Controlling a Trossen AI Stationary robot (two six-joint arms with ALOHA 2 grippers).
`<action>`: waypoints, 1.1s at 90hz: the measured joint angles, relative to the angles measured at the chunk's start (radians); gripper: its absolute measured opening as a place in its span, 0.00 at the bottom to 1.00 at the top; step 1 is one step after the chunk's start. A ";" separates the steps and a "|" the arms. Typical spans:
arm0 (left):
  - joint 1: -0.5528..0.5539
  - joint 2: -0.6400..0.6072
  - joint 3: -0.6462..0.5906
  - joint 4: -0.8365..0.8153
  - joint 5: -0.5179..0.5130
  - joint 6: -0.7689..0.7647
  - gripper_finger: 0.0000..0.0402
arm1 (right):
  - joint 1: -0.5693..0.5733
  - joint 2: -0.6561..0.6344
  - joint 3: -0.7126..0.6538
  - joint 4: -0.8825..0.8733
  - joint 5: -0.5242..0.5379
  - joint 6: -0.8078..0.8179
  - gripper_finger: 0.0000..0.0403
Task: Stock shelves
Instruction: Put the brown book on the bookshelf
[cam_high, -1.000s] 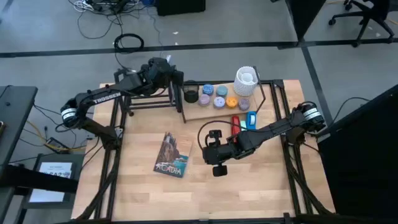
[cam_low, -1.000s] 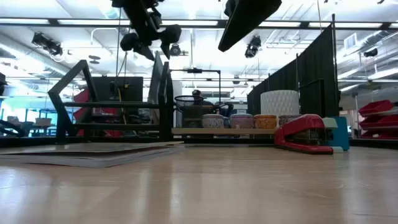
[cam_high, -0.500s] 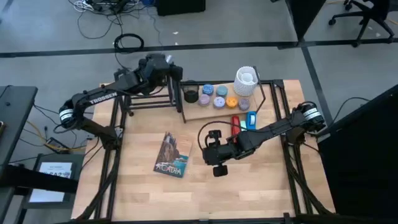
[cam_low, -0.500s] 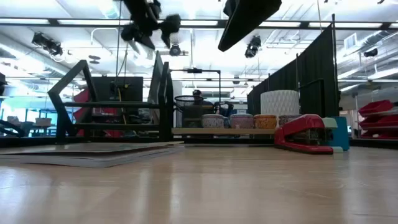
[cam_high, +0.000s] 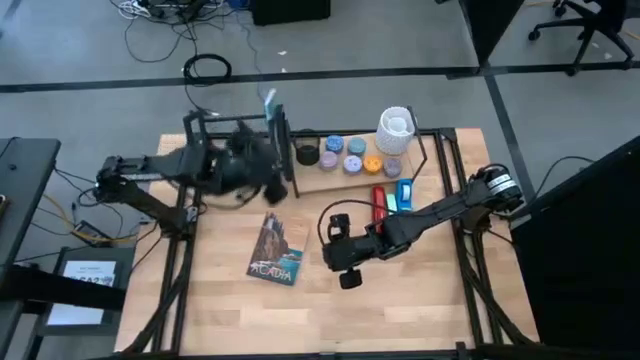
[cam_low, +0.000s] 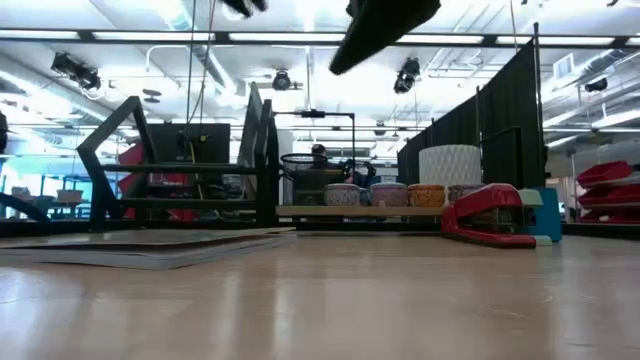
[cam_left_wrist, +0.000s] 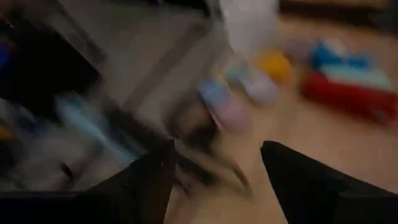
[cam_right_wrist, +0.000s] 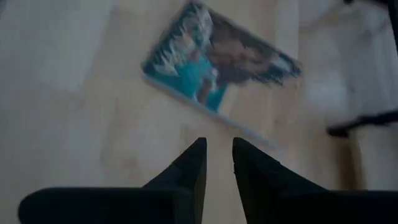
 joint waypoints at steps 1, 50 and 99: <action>-0.008 0.003 -0.002 -0.026 0.014 -0.038 0.54 | -0.001 0.002 -0.002 0.010 -0.009 0.007 0.13; -0.144 0.007 -0.671 0.244 0.441 -0.519 0.49 | -0.024 0.194 -0.006 0.087 -0.203 0.227 0.07; -0.140 0.000 -1.035 0.827 0.462 -0.579 0.64 | -0.108 0.381 -0.002 0.182 -0.335 0.239 0.05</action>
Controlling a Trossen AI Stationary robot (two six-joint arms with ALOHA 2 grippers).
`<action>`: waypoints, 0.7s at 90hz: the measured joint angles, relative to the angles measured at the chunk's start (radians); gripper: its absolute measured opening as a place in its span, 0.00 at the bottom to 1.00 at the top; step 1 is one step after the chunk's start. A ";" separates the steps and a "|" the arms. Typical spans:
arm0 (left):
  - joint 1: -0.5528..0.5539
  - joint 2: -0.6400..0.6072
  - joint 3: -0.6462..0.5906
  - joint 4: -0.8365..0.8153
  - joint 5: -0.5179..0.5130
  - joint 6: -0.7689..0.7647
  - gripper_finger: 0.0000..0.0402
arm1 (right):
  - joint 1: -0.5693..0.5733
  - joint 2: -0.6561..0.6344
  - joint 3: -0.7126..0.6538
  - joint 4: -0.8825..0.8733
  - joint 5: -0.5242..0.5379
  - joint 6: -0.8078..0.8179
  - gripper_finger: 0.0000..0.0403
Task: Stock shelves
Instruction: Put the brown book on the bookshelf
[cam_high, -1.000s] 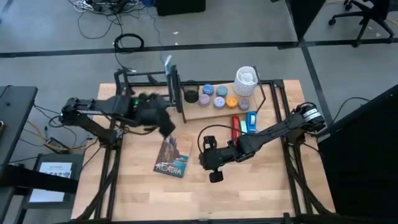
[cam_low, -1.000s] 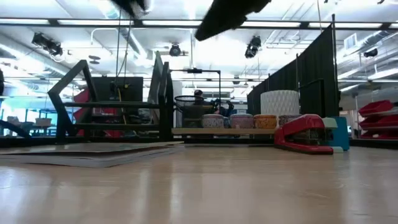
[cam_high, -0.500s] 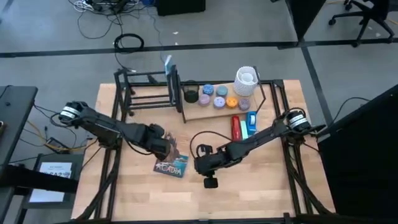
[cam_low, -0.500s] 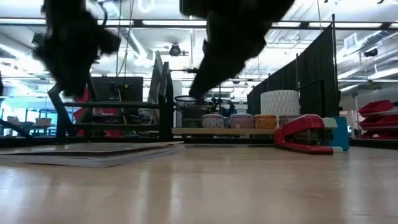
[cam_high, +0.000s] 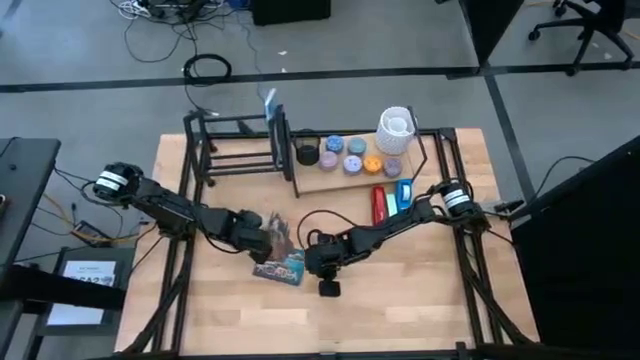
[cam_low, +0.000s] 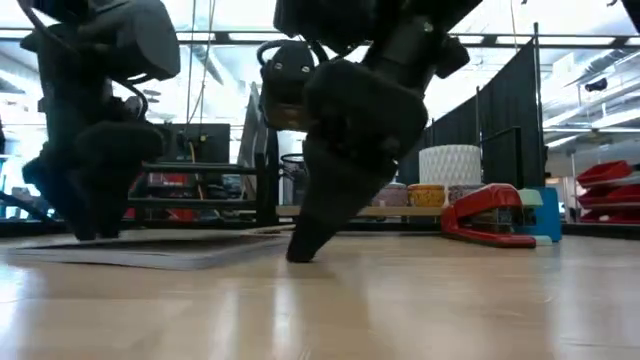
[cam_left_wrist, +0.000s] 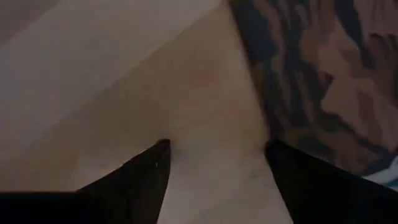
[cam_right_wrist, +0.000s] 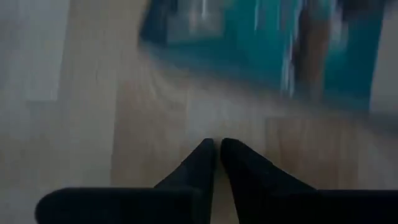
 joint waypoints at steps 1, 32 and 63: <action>0.000 0.000 -0.001 0.017 0.001 0.000 0.64 | -0.002 0.000 0.000 0.000 -0.004 -0.001 0.05; -0.007 0.008 -0.014 0.468 -0.049 0.043 0.63 | -0.020 -0.007 -0.001 -0.029 -0.030 -0.033 0.05; -0.003 0.007 0.040 0.232 -0.047 -0.030 0.63 | -0.012 -0.041 -0.007 -0.079 -0.025 -0.038 0.05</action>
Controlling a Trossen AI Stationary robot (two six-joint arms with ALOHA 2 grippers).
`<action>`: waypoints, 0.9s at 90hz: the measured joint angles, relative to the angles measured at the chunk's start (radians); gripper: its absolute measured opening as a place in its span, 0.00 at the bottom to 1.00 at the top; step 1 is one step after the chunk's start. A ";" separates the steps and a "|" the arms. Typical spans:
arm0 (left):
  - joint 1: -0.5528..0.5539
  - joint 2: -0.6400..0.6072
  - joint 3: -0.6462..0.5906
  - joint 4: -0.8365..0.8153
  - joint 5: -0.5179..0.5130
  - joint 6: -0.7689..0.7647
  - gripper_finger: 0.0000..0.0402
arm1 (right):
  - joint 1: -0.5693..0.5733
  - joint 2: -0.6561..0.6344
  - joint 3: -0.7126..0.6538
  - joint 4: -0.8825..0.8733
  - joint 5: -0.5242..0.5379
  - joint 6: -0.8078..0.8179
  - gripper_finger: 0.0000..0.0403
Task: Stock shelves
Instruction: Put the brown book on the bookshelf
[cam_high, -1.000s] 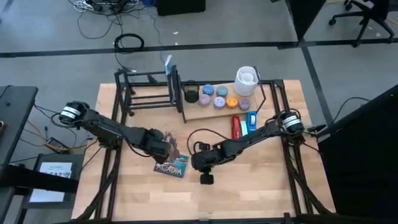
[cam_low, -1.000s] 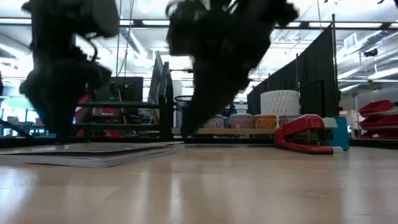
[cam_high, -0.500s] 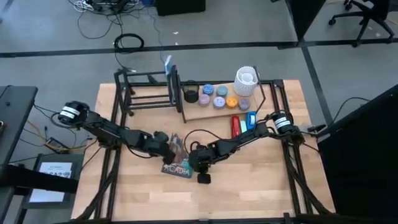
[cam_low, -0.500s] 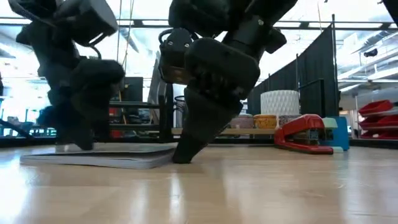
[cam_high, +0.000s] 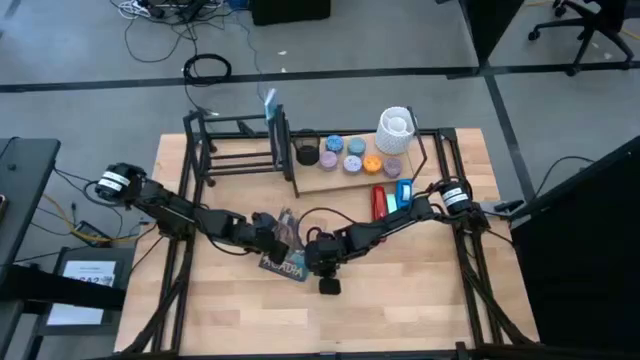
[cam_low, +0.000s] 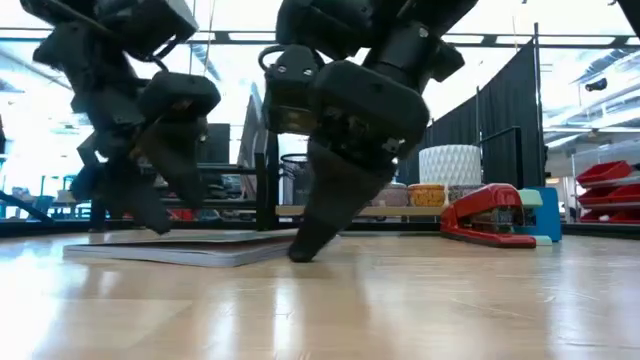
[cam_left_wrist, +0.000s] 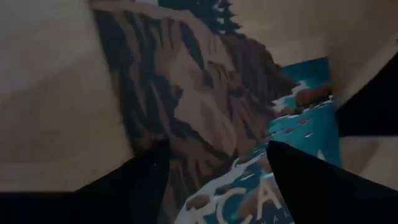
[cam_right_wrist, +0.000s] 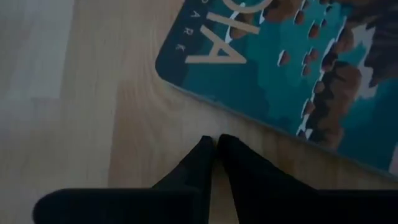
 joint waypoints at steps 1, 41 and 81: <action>0.000 0.000 0.005 -0.010 -0.002 0.000 0.63 | 0.000 -0.003 0.000 -0.003 0.000 0.000 0.05; 0.038 0.002 -0.043 -0.063 -0.038 0.028 0.58 | -0.087 -0.003 -0.003 -0.024 -0.053 -0.016 0.05; 0.073 0.077 -0.207 0.434 -0.048 -0.045 0.58 | -0.113 -0.002 -0.031 0.053 -0.062 -0.079 0.05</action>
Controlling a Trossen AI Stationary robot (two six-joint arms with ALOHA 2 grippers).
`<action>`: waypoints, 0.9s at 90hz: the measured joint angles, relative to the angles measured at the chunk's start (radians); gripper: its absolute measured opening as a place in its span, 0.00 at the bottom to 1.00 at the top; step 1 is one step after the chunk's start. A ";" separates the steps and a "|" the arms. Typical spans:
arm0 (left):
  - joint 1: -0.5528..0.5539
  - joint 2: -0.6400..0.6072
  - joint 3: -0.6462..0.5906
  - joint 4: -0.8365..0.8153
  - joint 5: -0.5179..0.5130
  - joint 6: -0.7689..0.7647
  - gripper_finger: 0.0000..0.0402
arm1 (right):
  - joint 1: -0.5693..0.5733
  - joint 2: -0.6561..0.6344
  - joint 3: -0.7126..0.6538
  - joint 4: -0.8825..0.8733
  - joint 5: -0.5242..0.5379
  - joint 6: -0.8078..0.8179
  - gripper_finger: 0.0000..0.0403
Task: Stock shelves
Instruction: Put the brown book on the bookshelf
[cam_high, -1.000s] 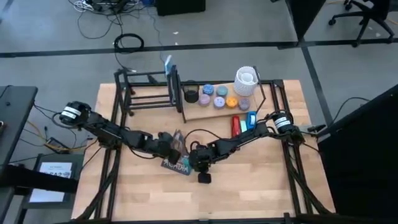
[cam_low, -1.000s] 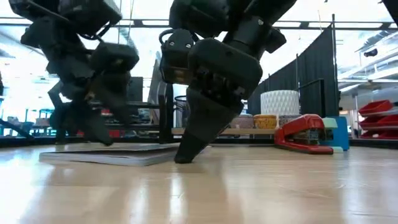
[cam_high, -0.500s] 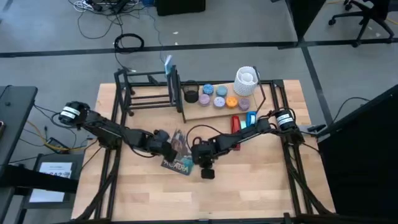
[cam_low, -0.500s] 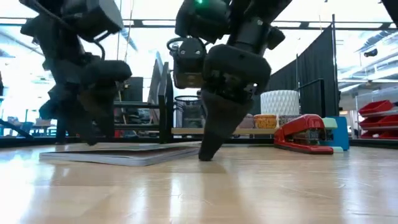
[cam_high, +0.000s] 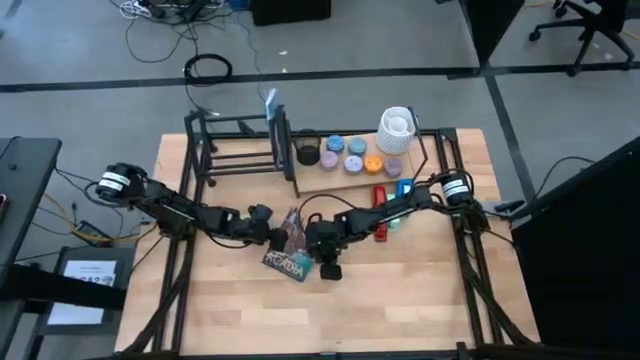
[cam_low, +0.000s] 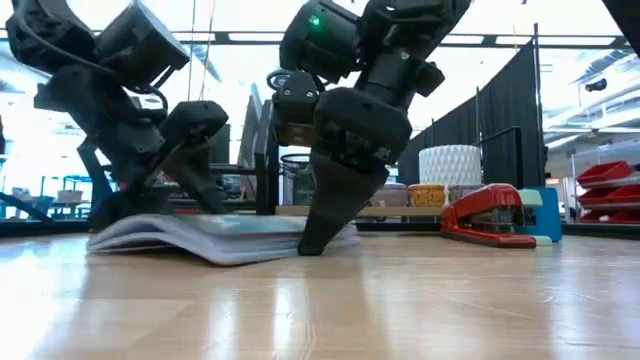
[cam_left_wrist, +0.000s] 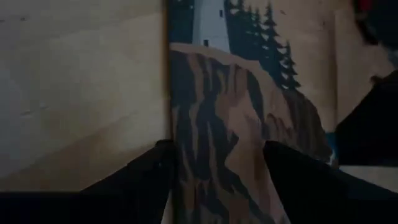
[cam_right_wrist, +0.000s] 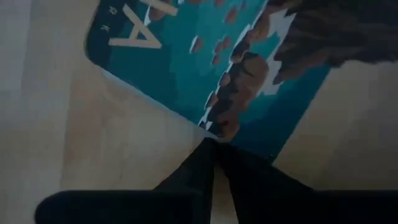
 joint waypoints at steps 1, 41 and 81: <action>0.000 0.001 0.000 0.002 0.000 0.000 0.58 | 0.000 0.000 -0.001 0.000 0.000 0.000 0.05; -0.004 0.018 -0.009 0.218 0.217 0.015 0.58 | 0.012 -0.005 -0.022 -0.160 -0.069 0.009 0.05; -0.030 0.030 -0.013 0.310 0.240 0.020 0.58 | 0.038 -0.007 -0.021 -0.234 -0.078 0.122 0.05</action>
